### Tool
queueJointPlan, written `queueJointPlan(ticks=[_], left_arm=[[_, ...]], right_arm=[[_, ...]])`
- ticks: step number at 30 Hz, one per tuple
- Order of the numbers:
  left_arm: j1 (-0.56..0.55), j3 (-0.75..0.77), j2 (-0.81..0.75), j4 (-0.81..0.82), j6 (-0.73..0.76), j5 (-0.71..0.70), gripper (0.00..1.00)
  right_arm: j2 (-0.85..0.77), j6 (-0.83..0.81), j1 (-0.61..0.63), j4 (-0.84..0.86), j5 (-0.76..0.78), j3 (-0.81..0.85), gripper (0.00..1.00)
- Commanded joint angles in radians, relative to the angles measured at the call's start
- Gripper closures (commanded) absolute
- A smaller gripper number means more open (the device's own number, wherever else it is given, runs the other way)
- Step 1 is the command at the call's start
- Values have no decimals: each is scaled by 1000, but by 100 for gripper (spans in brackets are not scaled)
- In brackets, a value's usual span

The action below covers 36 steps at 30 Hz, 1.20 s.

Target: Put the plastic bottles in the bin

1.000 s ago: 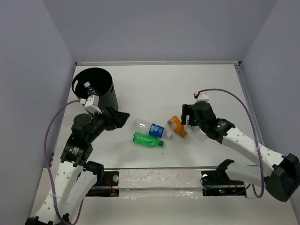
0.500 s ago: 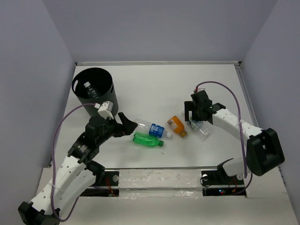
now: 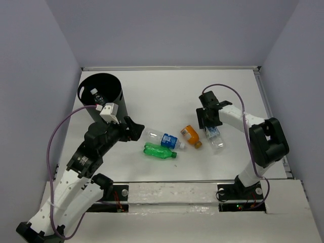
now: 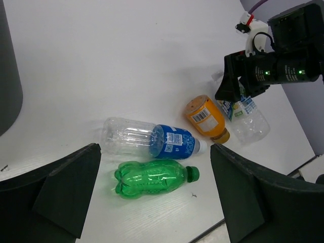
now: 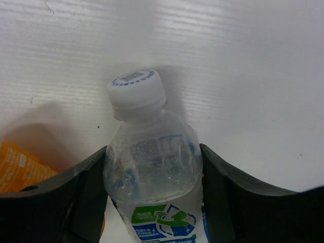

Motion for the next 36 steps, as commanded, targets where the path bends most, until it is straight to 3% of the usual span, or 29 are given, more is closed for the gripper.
queueJointPlan(ticks=[1,7,12,15,18,21,26,30,36], left_arm=[[-4,17,-35,84,79,-46,1],[-4,60,-138,140,108,-167,1],[-7,112,-205,175,103,-248,1],[-7,111,-257,202,93,-288,1],[-5,115,-328,214,82,-369,1],[-5,158,-363,156,67,-412,1],[-7,200,-363,47,42,-437,1],[-10,184,-374,-1,11,-423,1],[-13,175,-368,-41,-9,-396,1]], right_arm=[[-81,-23,-6,-59,130,113,55],[-220,-72,40,-111,164,348,59],[-205,-120,296,97,32,612,53],[-81,-125,384,270,-43,733,53],[96,-99,419,434,-156,986,53],[279,-25,428,531,-299,1140,53],[552,102,448,721,-393,1471,54],[643,203,448,985,-410,1447,56],[759,230,490,1047,-441,1498,55]])
